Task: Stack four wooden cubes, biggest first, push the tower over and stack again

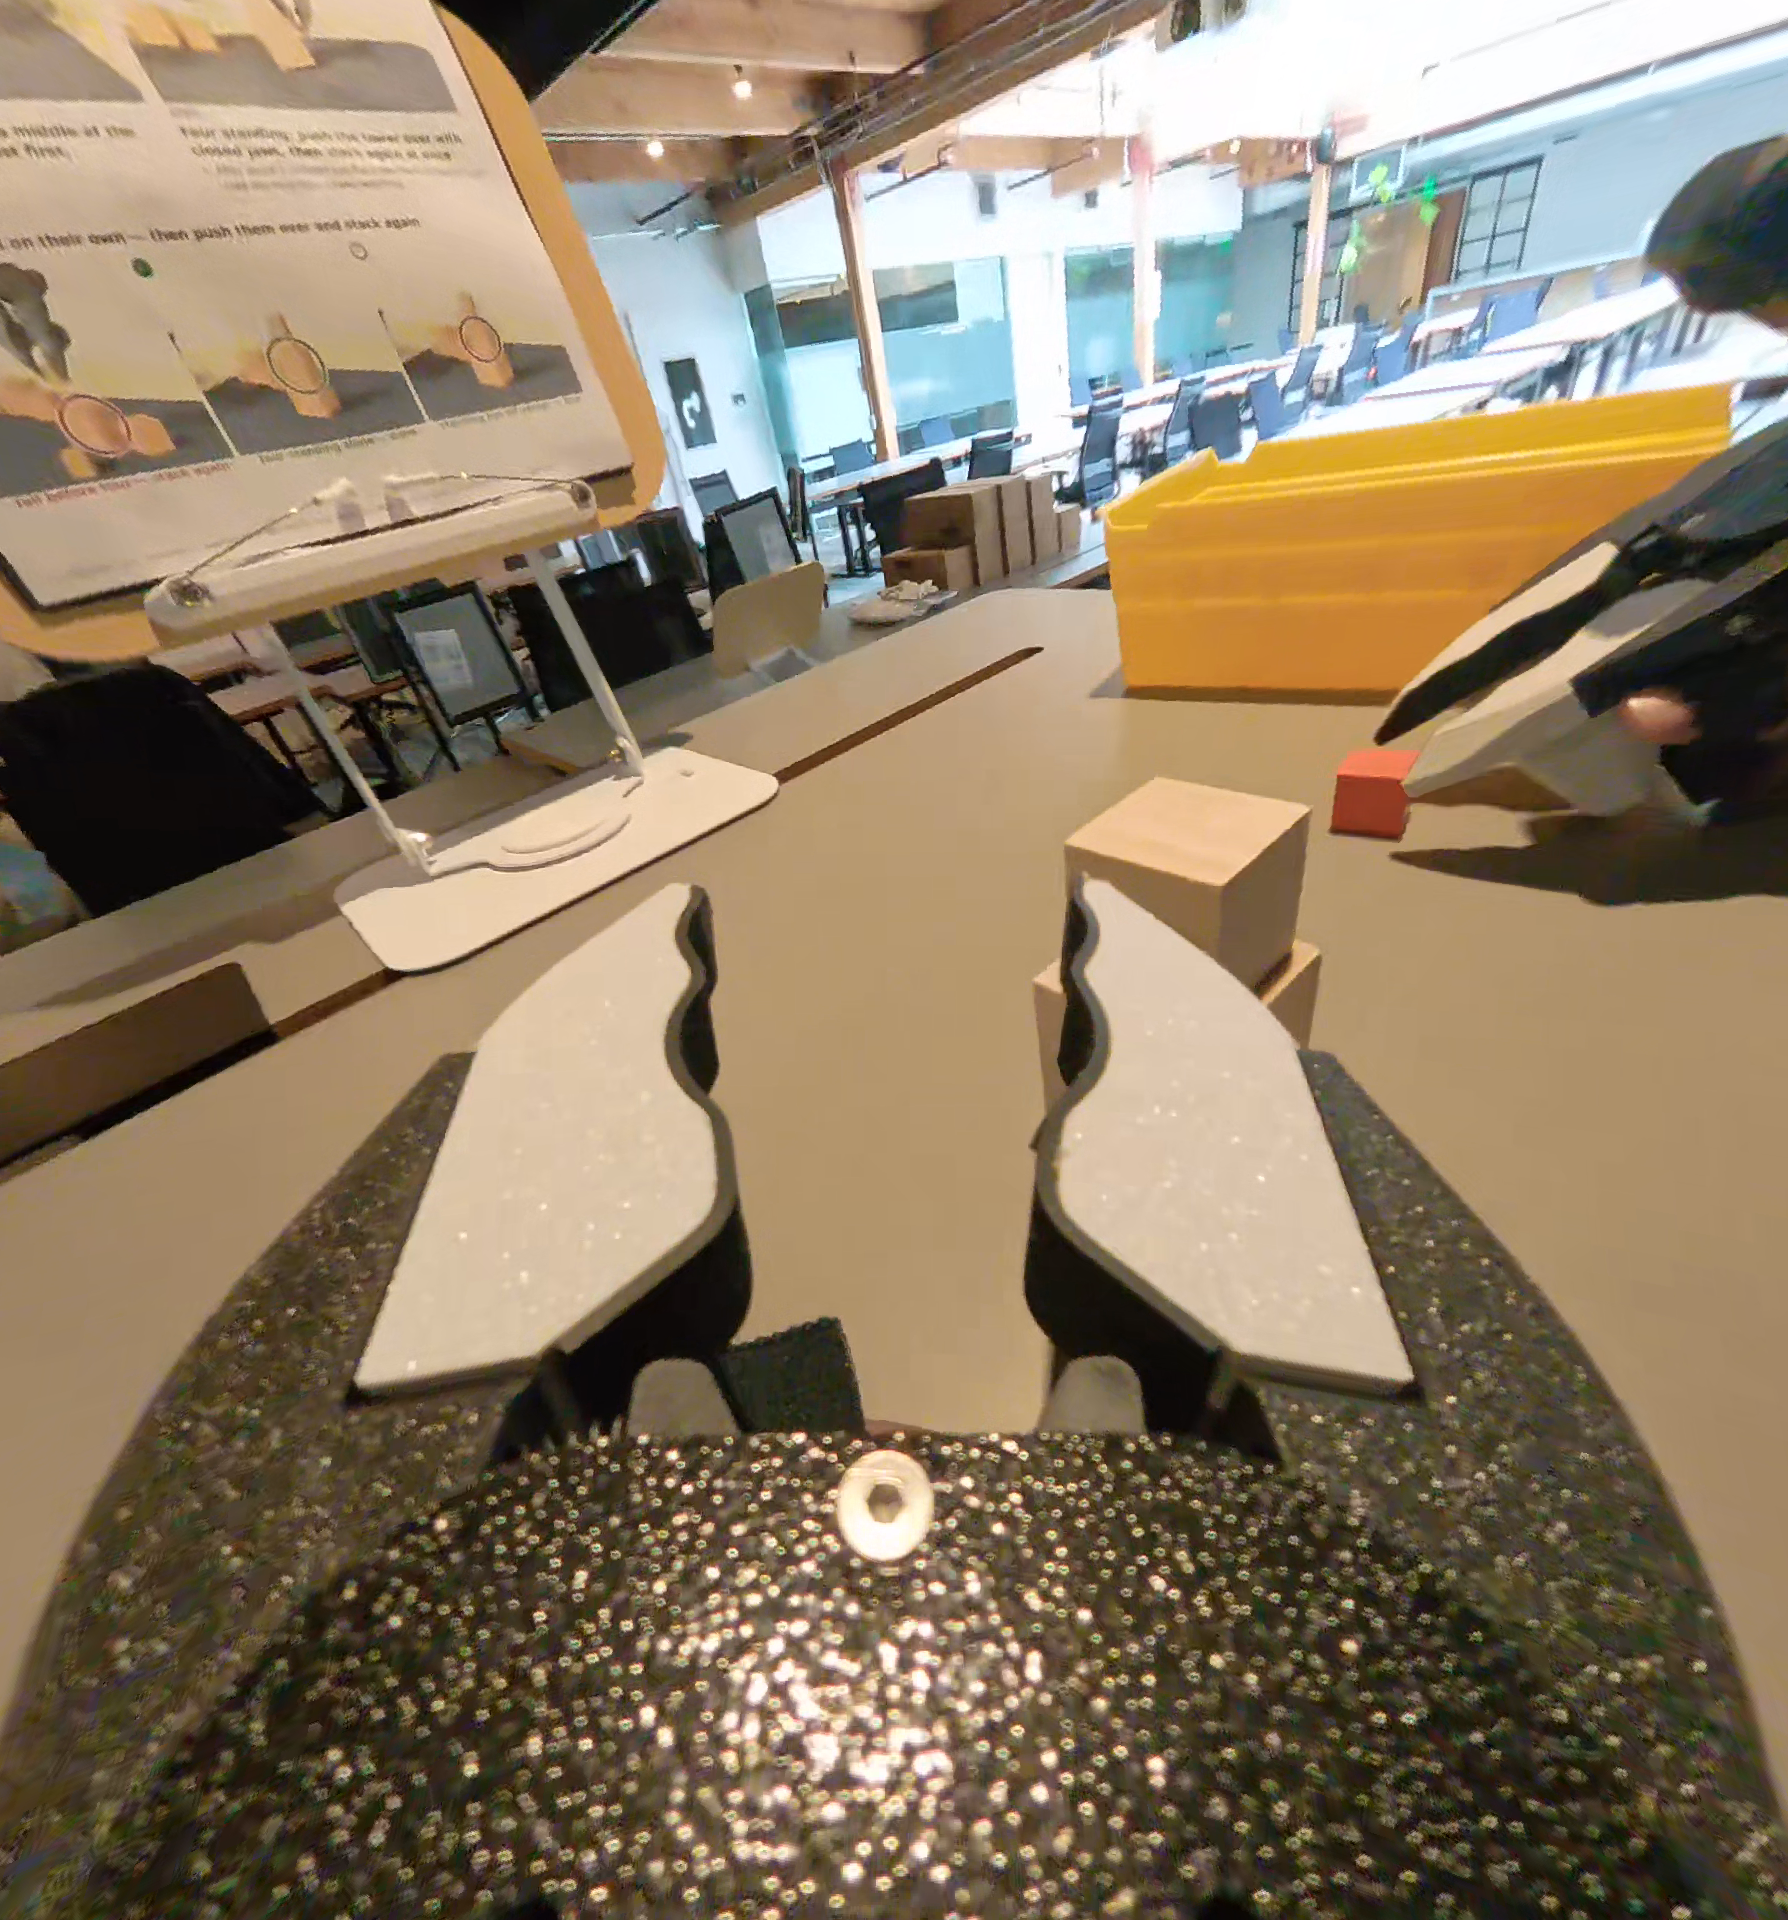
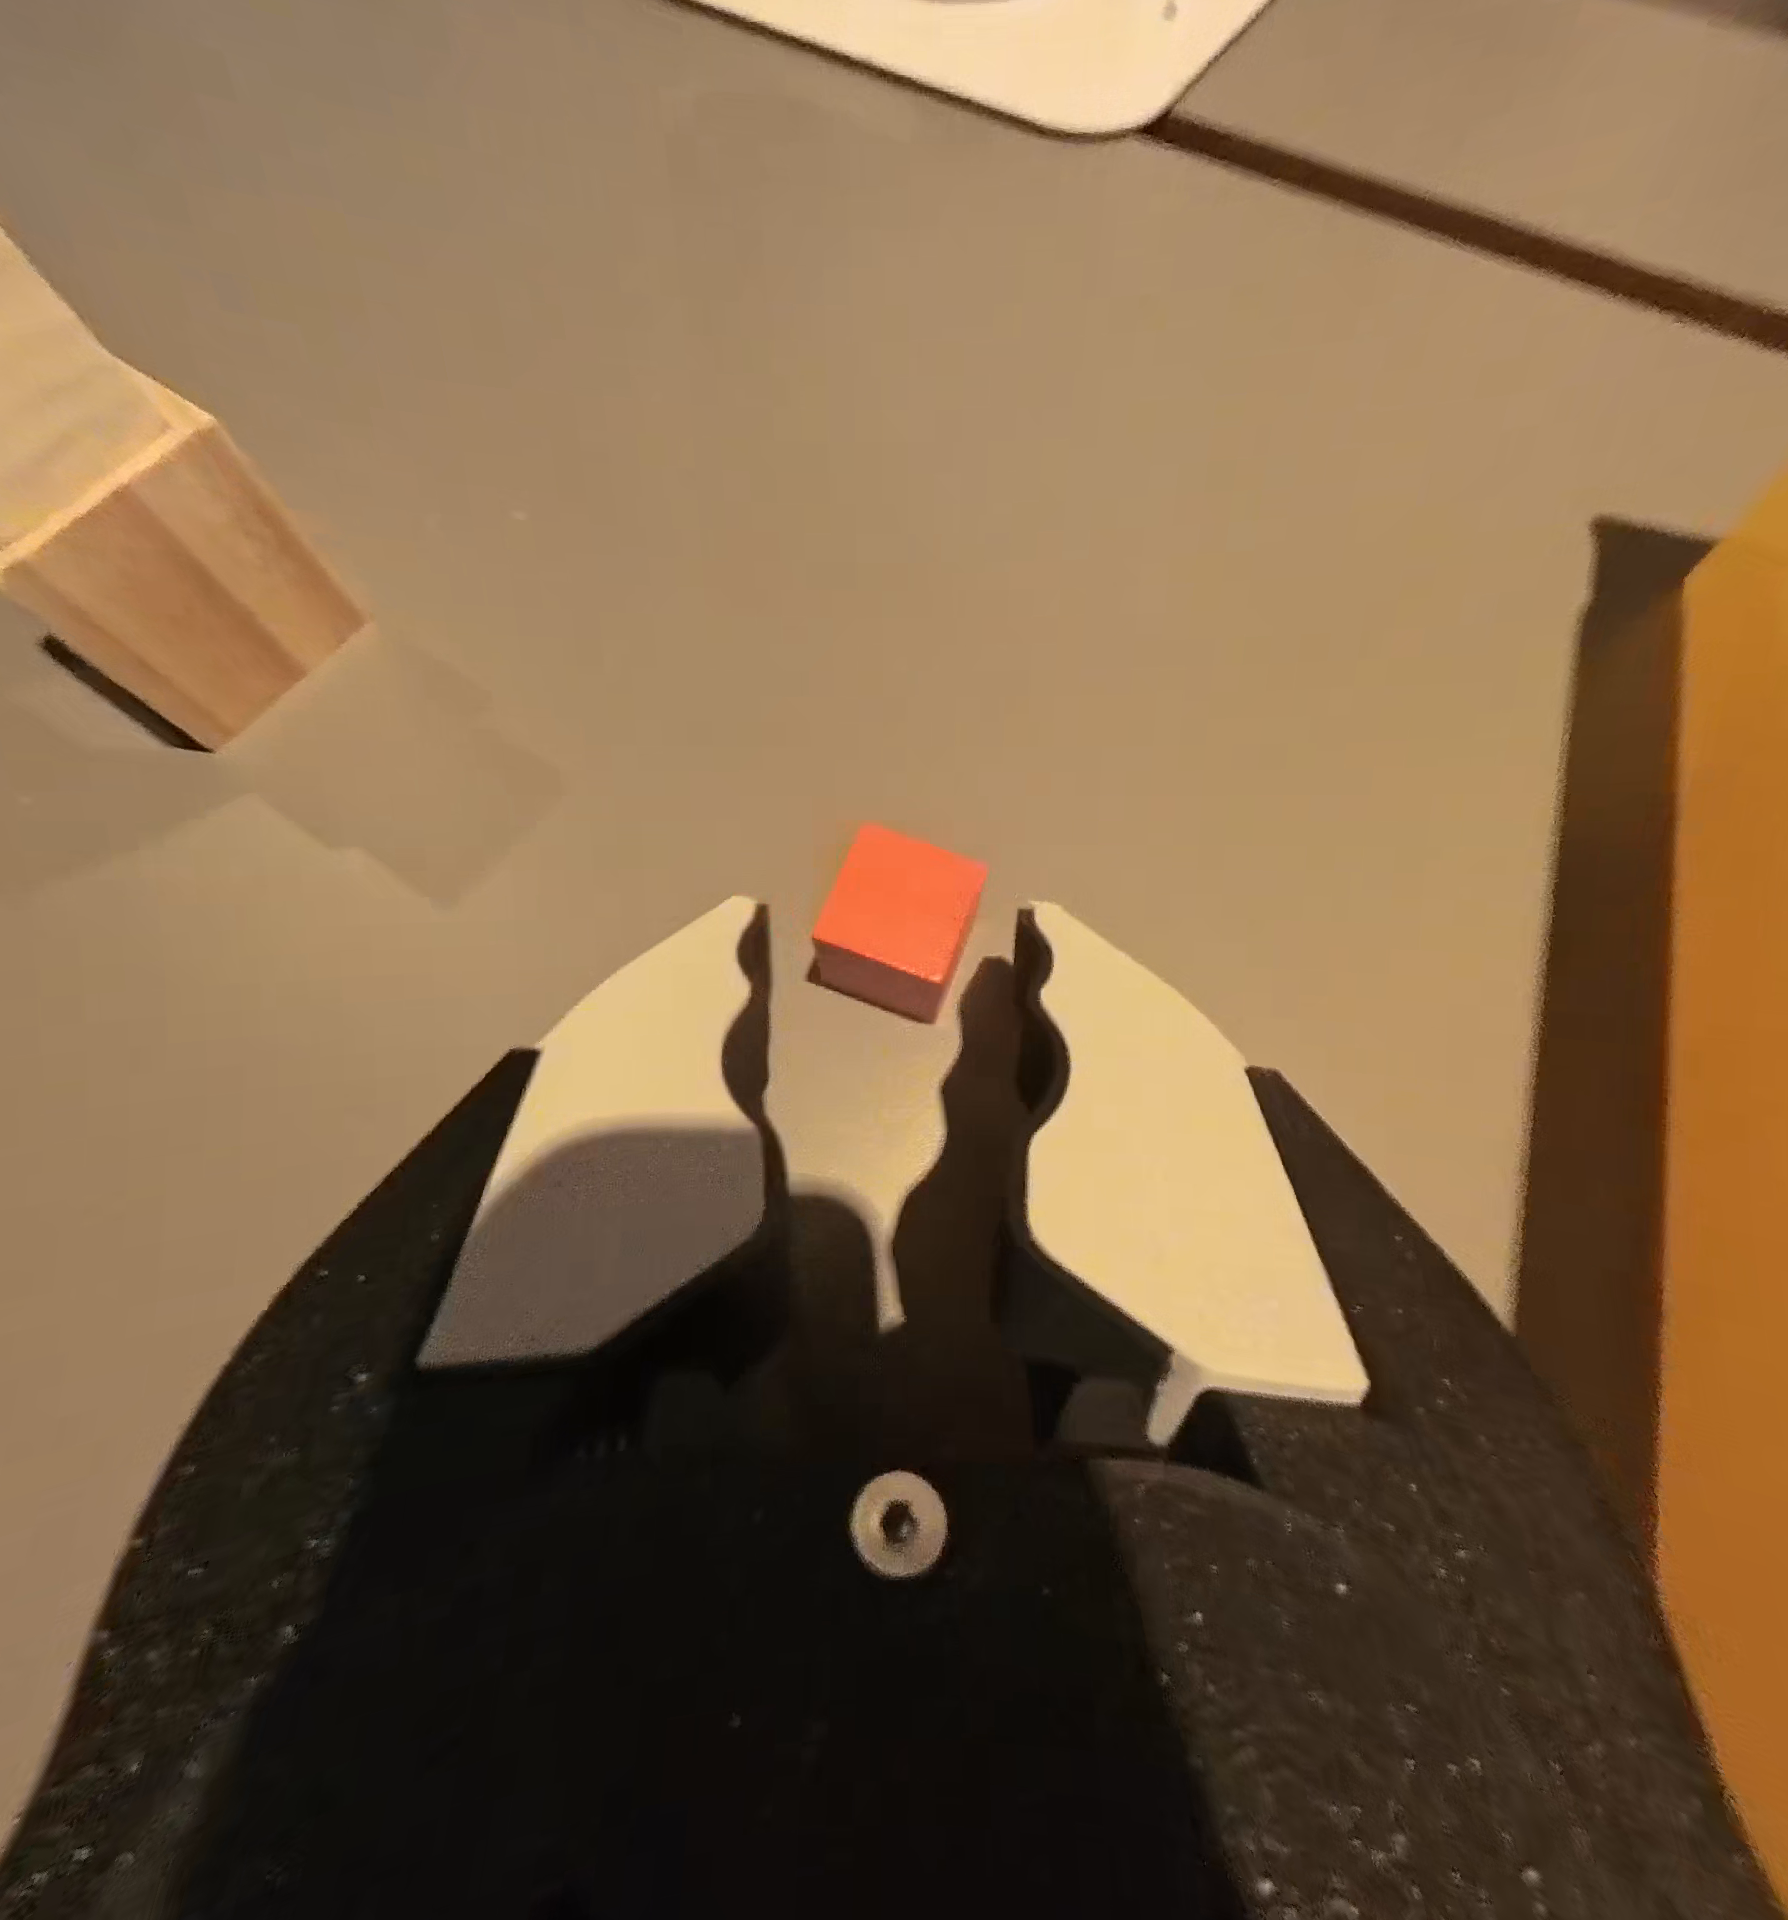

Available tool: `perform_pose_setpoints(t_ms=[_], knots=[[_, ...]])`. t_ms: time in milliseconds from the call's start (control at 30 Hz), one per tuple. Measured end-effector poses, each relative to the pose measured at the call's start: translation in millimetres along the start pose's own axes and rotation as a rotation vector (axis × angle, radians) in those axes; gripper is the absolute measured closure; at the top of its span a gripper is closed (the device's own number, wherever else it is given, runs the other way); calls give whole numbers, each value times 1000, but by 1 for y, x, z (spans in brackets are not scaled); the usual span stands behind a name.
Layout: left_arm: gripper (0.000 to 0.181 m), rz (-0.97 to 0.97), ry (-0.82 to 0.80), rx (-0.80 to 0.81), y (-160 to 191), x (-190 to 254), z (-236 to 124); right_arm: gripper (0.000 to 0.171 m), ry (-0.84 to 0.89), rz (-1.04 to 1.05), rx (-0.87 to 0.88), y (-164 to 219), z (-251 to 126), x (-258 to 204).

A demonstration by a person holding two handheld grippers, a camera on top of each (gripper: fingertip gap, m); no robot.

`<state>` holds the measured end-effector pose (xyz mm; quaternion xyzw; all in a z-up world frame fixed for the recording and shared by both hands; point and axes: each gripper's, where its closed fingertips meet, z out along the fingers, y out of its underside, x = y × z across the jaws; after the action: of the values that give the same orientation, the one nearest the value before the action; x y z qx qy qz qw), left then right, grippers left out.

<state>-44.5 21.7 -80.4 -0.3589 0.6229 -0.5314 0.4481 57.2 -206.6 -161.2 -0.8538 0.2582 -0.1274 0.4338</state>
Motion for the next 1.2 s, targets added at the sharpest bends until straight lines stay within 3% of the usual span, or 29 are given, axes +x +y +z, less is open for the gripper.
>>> perform_pose_setpoints(t_ms=[167, 233, 267, 533, 867, 1000, 1200], knots=[[120, 23, -55, -31, 4, -3, 4, 120, 173, -40, -154, 14, 14, 6], [122, 23, -83, -44, 6, -6, 4, 141, 144, -30, -163, 13, 19, -1], [123, 24, -95, -45, 7, -7, 4, 141, 130, -42, -168, 11, 21, -4], [129, 31, -107, -9, 2, -7, -1, 142, -233, -279, -93, 2, 3, -57], [133, 7, -149, 17, 0, -16, -2, 142, -581, -869, 22, -103, -78, -120], [135, -46, -174, 65, -5, -25, -8, 142, -690, -1004, 8, -127, -74, -148], [135, -114, -191, 114, -9, -35, -17, 142, -809, -1025, -15, -134, -35, -184]])
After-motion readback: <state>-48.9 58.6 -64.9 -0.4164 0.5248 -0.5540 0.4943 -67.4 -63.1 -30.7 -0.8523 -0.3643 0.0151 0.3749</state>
